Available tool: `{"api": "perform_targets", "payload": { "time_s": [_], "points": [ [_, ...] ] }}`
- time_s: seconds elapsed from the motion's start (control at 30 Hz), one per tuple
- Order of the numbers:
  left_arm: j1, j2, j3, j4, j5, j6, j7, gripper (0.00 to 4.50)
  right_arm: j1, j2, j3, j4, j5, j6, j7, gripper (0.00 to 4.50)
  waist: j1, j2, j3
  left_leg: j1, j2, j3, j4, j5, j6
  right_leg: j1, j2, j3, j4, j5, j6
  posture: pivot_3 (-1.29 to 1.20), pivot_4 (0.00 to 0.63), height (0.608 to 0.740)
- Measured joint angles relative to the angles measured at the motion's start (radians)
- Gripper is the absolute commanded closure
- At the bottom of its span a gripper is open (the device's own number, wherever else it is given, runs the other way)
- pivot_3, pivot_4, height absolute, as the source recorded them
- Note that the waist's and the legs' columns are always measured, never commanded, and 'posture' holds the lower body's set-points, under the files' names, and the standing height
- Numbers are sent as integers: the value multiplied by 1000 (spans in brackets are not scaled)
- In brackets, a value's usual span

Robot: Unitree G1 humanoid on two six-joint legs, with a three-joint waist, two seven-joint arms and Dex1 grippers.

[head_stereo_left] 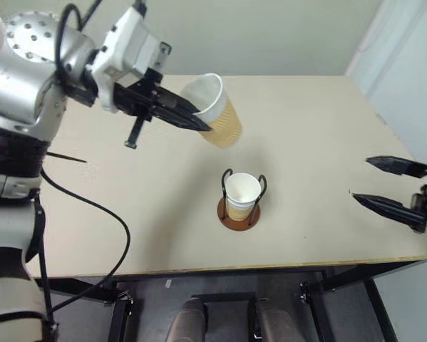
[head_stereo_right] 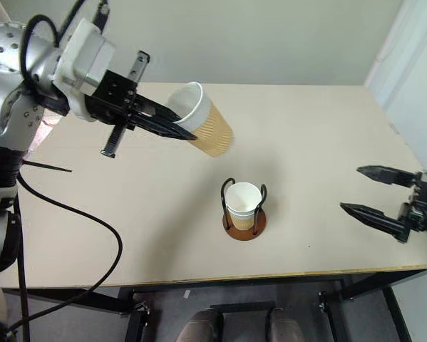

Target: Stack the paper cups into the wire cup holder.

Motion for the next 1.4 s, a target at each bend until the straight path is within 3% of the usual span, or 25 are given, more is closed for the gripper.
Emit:
{"api": "perform_targets", "payload": {
  "time_s": [0.33, 0.6, 0.8, 0.93, 1.07, 1.2, 1.27, 1.33, 1.4],
  "points": [
    [-127, -104, -368, 76, -48, -240, -1, 4481, 46, -3, -63, -113, 83, 25, -109, 211, 3, 2, 1, -8, 0, -1, 13, -8, 10, 5, 2, 1, -10, 2, 10, 0, 150, 740],
    [-128, -151, -493, 129, -4, -380, -1, 4481, 93, -3, -69, -146, 102, 24, -166, 211, 15, 2, 1, -11, -1, 0, 16, -14, 14, 5, 1, 1, -11, 3, 24, 0, 150, 740],
    [-129, -215, -492, 184, 47, -416, -1, 4481, 115, -3, -83, -164, 110, 24, -190, 211, 21, 2, 1, -11, -2, 1, 19, -17, 16, 6, 0, 1, -11, 3, 26, 0, 150, 740],
    [-129, -237, -492, 204, 65, -420, -1, 3621, 130, -3, -93, -175, 119, 24, -198, 211, 21, 2, 1, -11, -2, 1, 20, -17, 16, 7, 0, 1, -11, 2, 27, 0, 150, 740],
    [-129, -264, -481, 245, 123, -439, -2, 2190, 131, -5, -93, -178, 121, 24, -205, 211, 21, 2, 1, -11, -2, 1, 22, -18, 16, 8, 0, 1, -11, -1, 25, 0, 150, 740],
    [-123, -311, -374, 290, 177, -412, -3, 2190, 86, -25, -54, -154, 118, 11, -205, 211, 20, 2, 1, -10, -2, 1, 26, -18, 17, 10, 0, 1, -11, -3, 22, 0, 150, 740],
    [-91, -324, -264, 299, 194, -344, 5, 2190, 12, -35, 28, -123, 114, -11, -202, 211, 15, 3, 1, -9, -3, 2, 28, -18, 17, 12, 1, 1, -11, -2, 23, 0, 150, 740],
    [-30, -300, -177, 275, 207, -271, 29, 2190, -55, -41, 117, -82, 97, -36, -193, 211, 5, 6, -1, -8, -3, 4, 28, -18, 18, 12, 1, 1, -11, -1, 24, 0, 150, 740],
    [107, -200, -82, 189, 200, -150, 62, 2190, -151, -47, 237, -17, 56, -69, -166, 211, -11, 10, -2, -4, -3, 6, 27, -16, 16, 12, 7, 0, -10, 4, 32, 0, 150, 740]
  ]
}}
